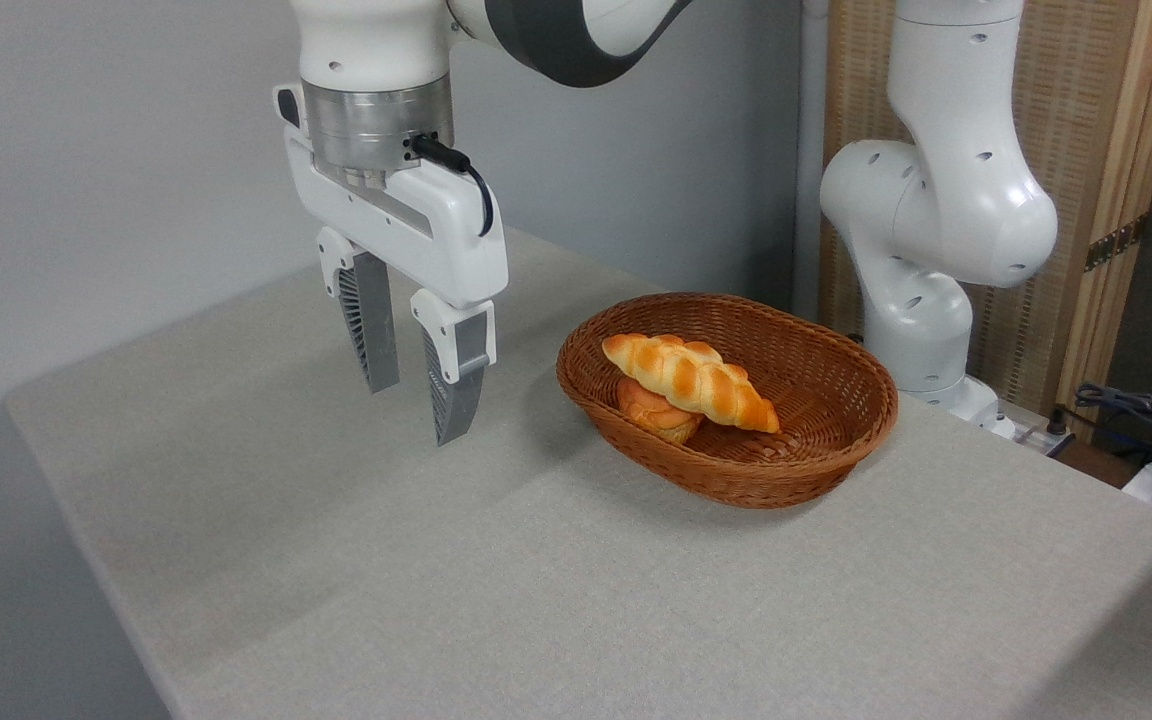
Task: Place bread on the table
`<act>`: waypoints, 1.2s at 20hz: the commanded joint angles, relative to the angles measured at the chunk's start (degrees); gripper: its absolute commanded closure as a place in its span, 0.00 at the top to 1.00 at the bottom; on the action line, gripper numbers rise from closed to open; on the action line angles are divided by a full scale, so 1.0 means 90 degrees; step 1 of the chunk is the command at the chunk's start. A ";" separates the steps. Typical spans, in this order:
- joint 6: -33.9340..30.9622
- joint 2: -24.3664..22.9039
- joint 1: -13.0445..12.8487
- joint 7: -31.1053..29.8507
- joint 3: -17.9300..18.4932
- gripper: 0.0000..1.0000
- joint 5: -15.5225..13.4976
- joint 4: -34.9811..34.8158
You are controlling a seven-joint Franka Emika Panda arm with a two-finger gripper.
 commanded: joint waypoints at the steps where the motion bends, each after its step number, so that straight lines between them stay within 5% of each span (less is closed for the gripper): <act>1: -0.0143 0.0054 -0.0027 0.0118 0.0039 1.00 0.0024 0.0114; 24: -0.0250 0.0093 -0.0076 0.0148 -0.0010 1.00 -0.0015 0.0046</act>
